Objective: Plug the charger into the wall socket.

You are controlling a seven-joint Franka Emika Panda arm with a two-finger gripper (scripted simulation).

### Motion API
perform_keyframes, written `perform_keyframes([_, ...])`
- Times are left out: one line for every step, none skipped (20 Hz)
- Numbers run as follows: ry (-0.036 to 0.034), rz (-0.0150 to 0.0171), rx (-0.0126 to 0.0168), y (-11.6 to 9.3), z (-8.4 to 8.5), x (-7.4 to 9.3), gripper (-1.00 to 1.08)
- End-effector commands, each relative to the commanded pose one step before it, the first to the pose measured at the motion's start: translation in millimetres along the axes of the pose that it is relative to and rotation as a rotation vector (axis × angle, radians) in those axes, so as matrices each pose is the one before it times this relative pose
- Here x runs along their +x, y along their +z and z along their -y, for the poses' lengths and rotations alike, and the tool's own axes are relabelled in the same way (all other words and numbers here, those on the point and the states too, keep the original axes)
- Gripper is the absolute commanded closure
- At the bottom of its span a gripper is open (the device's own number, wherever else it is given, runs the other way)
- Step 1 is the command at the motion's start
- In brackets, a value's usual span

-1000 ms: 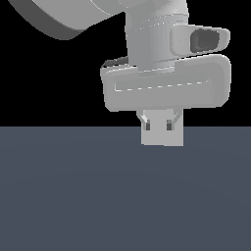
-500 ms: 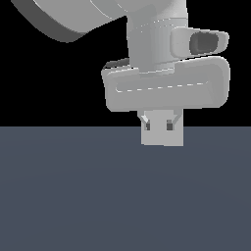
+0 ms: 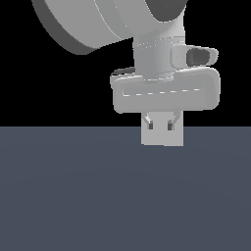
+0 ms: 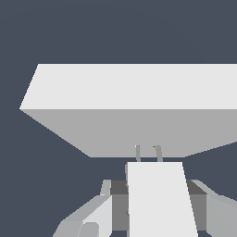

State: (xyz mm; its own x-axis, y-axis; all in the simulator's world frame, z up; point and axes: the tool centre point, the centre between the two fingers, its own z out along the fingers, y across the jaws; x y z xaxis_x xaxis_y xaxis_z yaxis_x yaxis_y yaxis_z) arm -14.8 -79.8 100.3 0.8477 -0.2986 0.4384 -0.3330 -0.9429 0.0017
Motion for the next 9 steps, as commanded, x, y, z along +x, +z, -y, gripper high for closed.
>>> perform_keyframes([-0.00024, -0.00009, 0.00006, 3.06, 0.12, 6.53, 1.08])
perform_keyframes([0.0, 0.0, 0.0, 0.78, 0.07, 1.57, 1.08])
perform_keyframes([0.0, 0.0, 0.0, 0.6, 0.09, 1.17, 1.08])
perform_keyframes([0.0005, 0.00039, 0.00027, 0.61, -0.12, 0.77, 1.08])
perform_keyframes([0.0, 0.0, 0.0, 0.24, 0.15, 0.38, 1.08])
perform_keyframes([0.00058, 0.00012, 0.00035, 0.09, -0.1, 0.04, 1.08])
perform_keyframes([0.0, 0.0, 0.0, -0.12, 0.21, -0.4, 1.08])
perform_keyframes([0.00059, 0.00004, 0.00036, -0.23, -0.11, -0.49, 1.08])
perform_keyframes([0.0, 0.0, 0.0, -0.08, 0.05, -0.2, 1.08])
